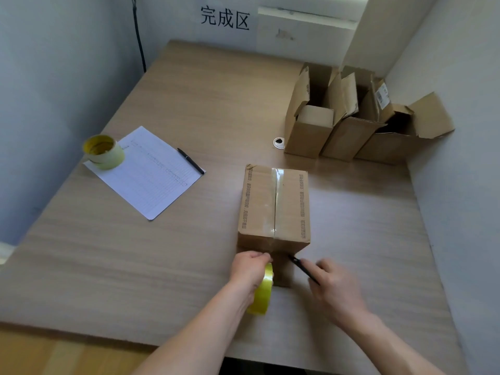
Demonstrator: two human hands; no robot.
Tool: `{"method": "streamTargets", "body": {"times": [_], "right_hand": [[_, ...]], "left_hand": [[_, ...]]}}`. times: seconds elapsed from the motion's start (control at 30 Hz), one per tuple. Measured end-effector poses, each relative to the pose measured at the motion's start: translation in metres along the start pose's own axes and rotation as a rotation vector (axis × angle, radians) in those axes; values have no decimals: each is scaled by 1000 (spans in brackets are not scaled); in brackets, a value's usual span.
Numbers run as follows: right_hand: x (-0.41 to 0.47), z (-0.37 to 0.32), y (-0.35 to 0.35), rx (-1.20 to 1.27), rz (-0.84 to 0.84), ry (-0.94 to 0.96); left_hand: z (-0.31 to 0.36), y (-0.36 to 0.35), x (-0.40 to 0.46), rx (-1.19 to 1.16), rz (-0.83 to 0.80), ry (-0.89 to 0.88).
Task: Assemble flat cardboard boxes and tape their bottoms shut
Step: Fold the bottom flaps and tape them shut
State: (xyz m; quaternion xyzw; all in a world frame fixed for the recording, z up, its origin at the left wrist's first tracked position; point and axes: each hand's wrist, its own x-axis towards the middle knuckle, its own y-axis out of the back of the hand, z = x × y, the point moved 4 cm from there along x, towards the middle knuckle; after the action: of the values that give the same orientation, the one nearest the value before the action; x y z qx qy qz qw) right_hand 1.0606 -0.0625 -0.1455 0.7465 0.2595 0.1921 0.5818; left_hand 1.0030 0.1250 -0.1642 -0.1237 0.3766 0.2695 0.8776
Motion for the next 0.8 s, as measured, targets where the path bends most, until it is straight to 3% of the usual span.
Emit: {"method": "streamTargets", "body": {"times": [0.13, 0.2, 0.27, 0.33, 0.43, 0.57, 0.7, 0.8], "right_hand": [[-34, 53, -20, -26, -152, -468], [-27, 51, -13, 92, -76, -598], [1, 26, 12, 211, 179, -478], [36, -13, 35, 170, 300, -121], [78, -56, 39, -22, 110, 198], [101, -64, 38, -96, 103, 191], [101, -66, 30, -126, 148, 152], [104, -68, 33, -30, 73, 82]], "left_hand": [[1, 0, 0, 28, 6, 11], [-1, 1, 0, 36, 7, 18], [-1, 1, 0, 39, 12, 22], [0, 1, 0, 42, 19, 12], [1, -1, -1, 58, 28, -14], [-2, 0, -4, 171, -9, 58], [1, 3, -17, 463, -135, 75], [13, 9, -34, 287, -242, 11]]}}
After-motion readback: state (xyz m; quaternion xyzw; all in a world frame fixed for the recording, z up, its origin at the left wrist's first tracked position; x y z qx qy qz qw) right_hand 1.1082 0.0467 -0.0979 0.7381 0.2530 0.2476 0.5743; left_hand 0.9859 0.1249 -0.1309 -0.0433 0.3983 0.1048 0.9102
